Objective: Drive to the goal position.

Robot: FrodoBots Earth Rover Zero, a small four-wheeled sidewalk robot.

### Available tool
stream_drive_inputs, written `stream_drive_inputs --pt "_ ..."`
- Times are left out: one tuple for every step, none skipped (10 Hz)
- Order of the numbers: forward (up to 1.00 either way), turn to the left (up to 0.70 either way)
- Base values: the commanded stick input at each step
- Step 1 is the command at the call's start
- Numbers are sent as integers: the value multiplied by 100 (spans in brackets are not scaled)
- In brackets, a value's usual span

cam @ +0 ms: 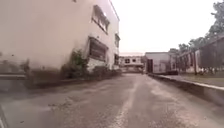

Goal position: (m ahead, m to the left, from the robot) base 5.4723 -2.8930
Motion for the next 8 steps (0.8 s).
stream_drive_inputs --pt "85 -31" --pt "85 -34" --pt "85 -33" --pt "85 -24" --pt "85 -15" --pt "85 -6" --pt "85 -3" --pt "85 -10"
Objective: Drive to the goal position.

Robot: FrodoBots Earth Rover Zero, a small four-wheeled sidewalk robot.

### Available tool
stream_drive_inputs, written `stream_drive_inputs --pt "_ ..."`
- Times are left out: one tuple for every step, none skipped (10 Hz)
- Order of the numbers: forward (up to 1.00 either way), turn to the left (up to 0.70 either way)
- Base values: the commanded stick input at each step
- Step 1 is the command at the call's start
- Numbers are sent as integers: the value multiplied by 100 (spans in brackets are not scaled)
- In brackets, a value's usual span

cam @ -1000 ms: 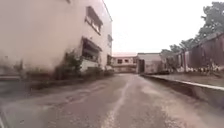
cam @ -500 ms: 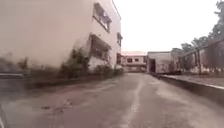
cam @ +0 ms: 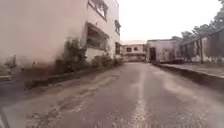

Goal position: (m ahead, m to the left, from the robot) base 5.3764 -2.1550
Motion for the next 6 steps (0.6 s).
stream_drive_inputs --pt "85 -17" --pt "85 -25" --pt "85 -32" --pt "85 -34" --pt "85 -34" --pt "85 -34"
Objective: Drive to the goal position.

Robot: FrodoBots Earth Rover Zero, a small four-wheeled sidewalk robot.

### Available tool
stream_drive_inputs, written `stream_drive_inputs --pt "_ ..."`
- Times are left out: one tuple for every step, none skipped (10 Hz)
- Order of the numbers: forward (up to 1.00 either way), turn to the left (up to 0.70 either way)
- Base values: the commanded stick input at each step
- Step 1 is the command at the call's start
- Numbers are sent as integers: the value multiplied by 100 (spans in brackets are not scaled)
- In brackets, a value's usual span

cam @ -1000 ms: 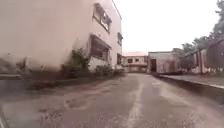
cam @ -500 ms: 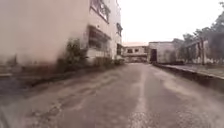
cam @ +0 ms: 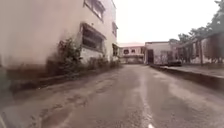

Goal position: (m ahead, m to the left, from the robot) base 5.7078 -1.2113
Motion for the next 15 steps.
stream_drive_inputs --pt "85 -34" --pt "85 -34" --pt "85 -34" --pt "85 -34" --pt "85 -26" --pt "85 -7" --pt "85 0" --pt "85 0" --pt "85 0" --pt "85 -14" --pt "85 -34" --pt "85 -34" --pt "85 -34" --pt "85 -34" --pt "85 -34"
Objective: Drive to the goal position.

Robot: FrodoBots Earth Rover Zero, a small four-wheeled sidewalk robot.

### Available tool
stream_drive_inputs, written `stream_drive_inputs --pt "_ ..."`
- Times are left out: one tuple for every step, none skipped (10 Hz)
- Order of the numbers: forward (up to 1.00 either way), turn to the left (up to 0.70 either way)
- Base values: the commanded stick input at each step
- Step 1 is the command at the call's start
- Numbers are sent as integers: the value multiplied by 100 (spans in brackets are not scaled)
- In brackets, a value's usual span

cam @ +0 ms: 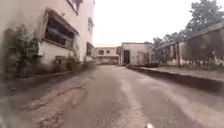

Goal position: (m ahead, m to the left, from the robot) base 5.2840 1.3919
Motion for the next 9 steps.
stream_drive_inputs --pt "85 -33" --pt "85 -7" --pt "85 0" --pt "85 0" --pt "85 0" --pt "85 0" --pt "85 0" --pt "85 0" --pt "85 0"
